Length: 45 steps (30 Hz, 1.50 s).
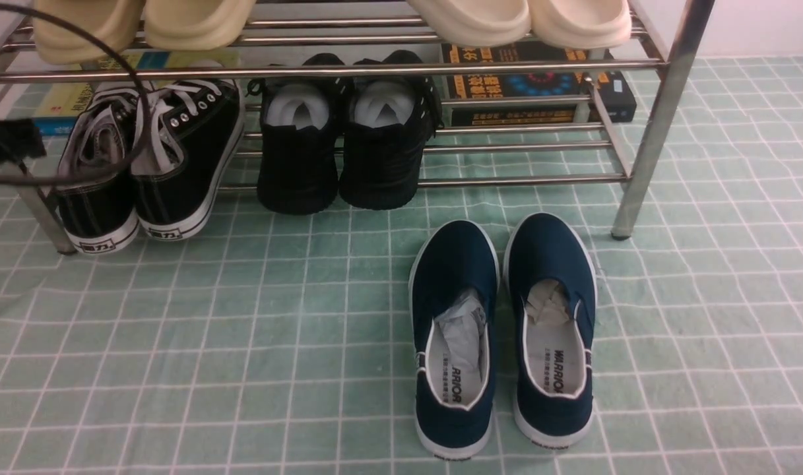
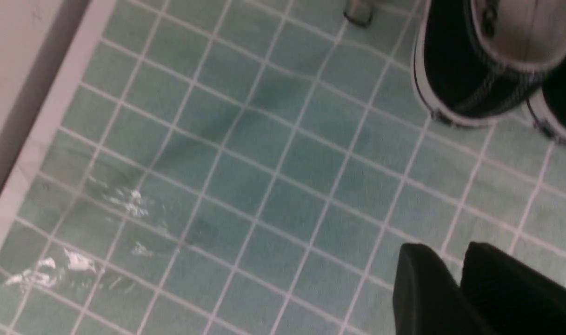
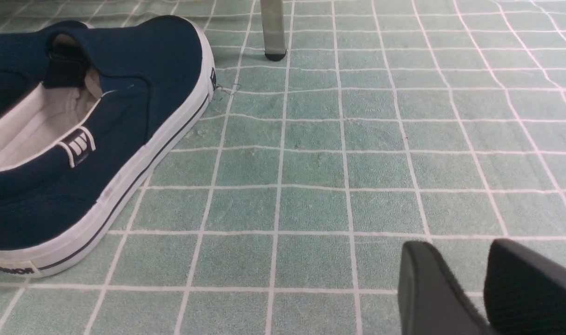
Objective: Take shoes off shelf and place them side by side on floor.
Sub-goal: 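Grasp the leftmost shoe on the bottom shelf of the shoe rack with the left gripper, then set the held shoe down on the floor in front of the rack with the left gripper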
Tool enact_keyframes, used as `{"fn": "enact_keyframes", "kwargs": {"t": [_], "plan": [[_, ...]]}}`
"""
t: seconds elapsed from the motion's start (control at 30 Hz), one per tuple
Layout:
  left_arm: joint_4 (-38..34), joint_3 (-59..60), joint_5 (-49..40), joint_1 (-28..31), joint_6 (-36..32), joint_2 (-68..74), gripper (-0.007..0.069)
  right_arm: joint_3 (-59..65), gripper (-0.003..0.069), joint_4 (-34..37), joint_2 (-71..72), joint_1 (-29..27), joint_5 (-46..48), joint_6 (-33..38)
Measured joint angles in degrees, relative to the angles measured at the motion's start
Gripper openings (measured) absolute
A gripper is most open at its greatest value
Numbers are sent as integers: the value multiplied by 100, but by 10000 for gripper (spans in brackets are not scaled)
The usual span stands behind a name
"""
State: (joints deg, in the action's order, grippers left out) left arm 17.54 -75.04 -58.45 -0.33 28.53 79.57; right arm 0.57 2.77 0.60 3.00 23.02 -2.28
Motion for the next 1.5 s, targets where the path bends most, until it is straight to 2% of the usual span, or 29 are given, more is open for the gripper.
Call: {"fn": "enact_keyframes", "kwargs": {"t": [0.3,0.57,0.73,0.87,0.9,0.97,1.07,1.3,1.5], "plan": [[29,-896,629,0,173,1416,393,0,226,0,0,0,0,0],[326,-901,1089,0,524,2239,408,0,236,0,0,0,0,0],[432,-915,1357,0,582,2507,366,0,237,0,0,0,0,0],[456,-933,1425,0,594,2581,182,0,237,0,0,0,0,0],[492,-939,1375,0,586,2581,96,0,237,0,0,0,0,0],[489,-945,1246,5,515,2537,36,0,237,0,0,0,0,0],[388,-945,949,5,240,2366,17,0,237,0,0,0,0,-6],[203,-937,-1079,5,-792,977,17,0,237,0,0,0,0,-16],[127,-303,-1233,5,-630,-93,17,0,237,0,0,0,0,-21]]}}
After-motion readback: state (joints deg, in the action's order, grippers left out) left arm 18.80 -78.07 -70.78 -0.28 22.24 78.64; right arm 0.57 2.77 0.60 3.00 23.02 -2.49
